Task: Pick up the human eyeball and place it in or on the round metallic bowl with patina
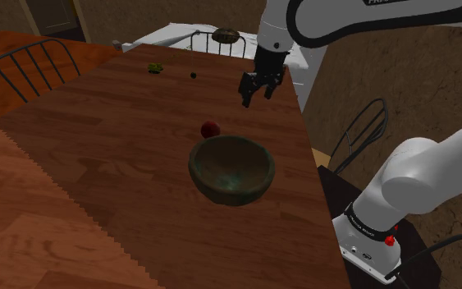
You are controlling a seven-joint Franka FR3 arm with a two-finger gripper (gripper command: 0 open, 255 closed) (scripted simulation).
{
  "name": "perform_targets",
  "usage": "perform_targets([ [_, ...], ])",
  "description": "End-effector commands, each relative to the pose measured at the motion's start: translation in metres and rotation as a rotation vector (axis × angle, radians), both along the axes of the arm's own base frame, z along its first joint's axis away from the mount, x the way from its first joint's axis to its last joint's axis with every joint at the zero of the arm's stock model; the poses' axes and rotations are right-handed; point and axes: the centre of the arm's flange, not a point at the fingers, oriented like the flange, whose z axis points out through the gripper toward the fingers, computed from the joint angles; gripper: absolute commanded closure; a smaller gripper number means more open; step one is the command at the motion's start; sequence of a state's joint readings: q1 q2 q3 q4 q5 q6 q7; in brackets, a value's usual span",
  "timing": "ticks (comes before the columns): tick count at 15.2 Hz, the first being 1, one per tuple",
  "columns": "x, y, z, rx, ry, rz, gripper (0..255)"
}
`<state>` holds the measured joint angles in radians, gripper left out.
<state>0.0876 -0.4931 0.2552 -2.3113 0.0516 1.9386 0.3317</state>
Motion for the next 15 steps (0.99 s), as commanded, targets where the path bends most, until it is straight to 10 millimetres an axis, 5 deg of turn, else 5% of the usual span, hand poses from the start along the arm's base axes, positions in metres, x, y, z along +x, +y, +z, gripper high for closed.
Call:
perform_targets([
  [1,0.014,0.021,-0.009,0.012,-0.003,0.01,0],
  [9,0.051,0.108,-0.039,0.052,-0.012,0.049,0],
  [15,0.056,0.112,-0.066,0.054,-0.012,0.051,0],
])
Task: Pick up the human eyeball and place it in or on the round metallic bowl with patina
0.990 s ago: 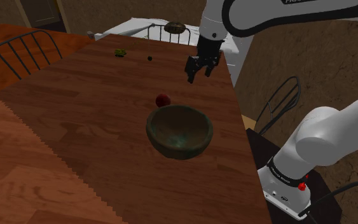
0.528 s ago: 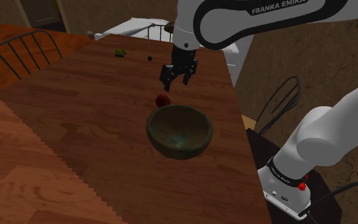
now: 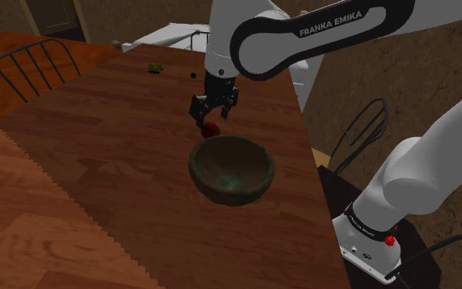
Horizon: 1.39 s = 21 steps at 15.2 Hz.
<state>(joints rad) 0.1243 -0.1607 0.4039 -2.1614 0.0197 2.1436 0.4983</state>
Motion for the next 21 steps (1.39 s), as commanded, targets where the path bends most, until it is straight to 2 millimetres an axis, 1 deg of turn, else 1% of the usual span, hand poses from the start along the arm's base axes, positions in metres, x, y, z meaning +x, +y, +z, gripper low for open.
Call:
perform_targets([
  [1,0.0023,0.0004,-0.0112,0.0,0.0,0.0,0],
  [2,0.0034,0.0006,-0.0194,0.0,0.0,0.0,0],
  [10,0.0034,0.0006,-0.0194,0.0,0.0,0.0,0],
  [11,0.0034,0.0006,-0.0194,0.0,0.0,0.0,255],
  [20,0.0034,0.0006,-0.0194,0.0,0.0,0.0,255],
  [21,0.0034,0.0006,-0.0141,0.001,0.0,0.0,255],
])
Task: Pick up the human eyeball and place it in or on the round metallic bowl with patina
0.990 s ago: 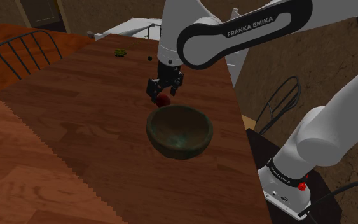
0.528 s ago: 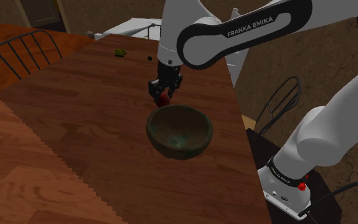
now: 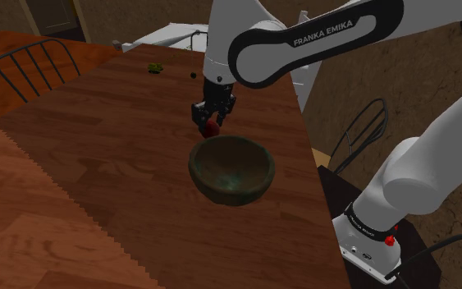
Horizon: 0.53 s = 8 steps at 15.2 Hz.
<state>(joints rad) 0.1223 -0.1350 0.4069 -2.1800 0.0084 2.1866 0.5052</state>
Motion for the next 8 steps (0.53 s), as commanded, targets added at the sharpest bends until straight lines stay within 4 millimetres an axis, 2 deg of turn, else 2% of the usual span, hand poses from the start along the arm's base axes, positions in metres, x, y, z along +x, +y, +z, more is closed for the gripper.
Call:
perform_targets([
  [1,-0.001,0.0,0.008,0.0,0.0,0.0,255],
  [8,-0.001,0.0,0.045,0.0,0.0,0.0,255],
])
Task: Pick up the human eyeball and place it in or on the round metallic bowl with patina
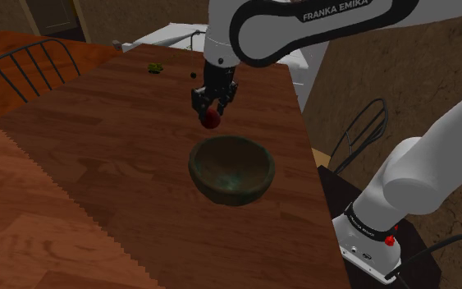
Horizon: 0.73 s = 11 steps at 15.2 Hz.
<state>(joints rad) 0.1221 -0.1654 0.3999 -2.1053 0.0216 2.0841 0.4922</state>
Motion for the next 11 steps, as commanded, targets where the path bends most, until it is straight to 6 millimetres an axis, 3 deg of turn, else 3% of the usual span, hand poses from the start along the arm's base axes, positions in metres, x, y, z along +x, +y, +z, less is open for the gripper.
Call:
perform_targets([
  [1,0.0,0.0,0.01,0.0,0.0,0.0,255],
  [11,0.0,0.0,0.063,0.0,0.0,0.0,255],
])
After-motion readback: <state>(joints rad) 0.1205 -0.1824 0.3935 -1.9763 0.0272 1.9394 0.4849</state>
